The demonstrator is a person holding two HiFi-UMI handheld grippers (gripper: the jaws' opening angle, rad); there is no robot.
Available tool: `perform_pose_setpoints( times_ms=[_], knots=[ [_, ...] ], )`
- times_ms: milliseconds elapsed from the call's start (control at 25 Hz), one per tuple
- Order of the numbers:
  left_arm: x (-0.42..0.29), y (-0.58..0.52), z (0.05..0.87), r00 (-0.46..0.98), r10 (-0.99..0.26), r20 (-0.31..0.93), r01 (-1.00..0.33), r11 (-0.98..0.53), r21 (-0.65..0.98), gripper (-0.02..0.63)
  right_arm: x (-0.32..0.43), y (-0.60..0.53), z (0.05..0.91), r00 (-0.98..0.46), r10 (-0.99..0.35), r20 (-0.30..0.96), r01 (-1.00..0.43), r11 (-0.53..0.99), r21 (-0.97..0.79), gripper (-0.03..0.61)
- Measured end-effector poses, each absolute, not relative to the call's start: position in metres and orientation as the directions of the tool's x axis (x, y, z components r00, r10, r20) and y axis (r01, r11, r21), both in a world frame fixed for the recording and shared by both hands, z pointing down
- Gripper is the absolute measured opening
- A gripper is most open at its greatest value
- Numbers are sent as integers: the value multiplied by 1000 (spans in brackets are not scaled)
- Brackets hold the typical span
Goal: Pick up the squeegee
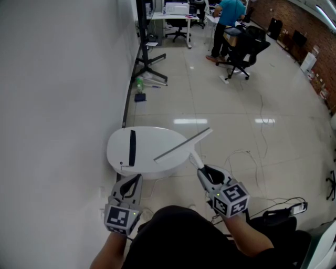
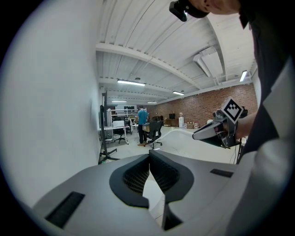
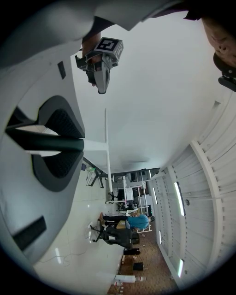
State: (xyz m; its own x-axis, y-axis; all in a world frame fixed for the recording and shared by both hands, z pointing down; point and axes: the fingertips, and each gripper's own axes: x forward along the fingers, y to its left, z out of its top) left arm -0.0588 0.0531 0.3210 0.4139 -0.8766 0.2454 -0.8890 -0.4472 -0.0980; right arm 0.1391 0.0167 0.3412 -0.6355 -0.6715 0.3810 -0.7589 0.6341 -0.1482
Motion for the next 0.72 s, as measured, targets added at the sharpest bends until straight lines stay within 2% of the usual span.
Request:
perform_pose_setpoints(
  times_ms=[720],
  knots=[
    [-62,54,320,407,-879,250,-892,-441,-97,3,138,16,339,-637,-672,378,-756,640,-137,101]
  ],
)
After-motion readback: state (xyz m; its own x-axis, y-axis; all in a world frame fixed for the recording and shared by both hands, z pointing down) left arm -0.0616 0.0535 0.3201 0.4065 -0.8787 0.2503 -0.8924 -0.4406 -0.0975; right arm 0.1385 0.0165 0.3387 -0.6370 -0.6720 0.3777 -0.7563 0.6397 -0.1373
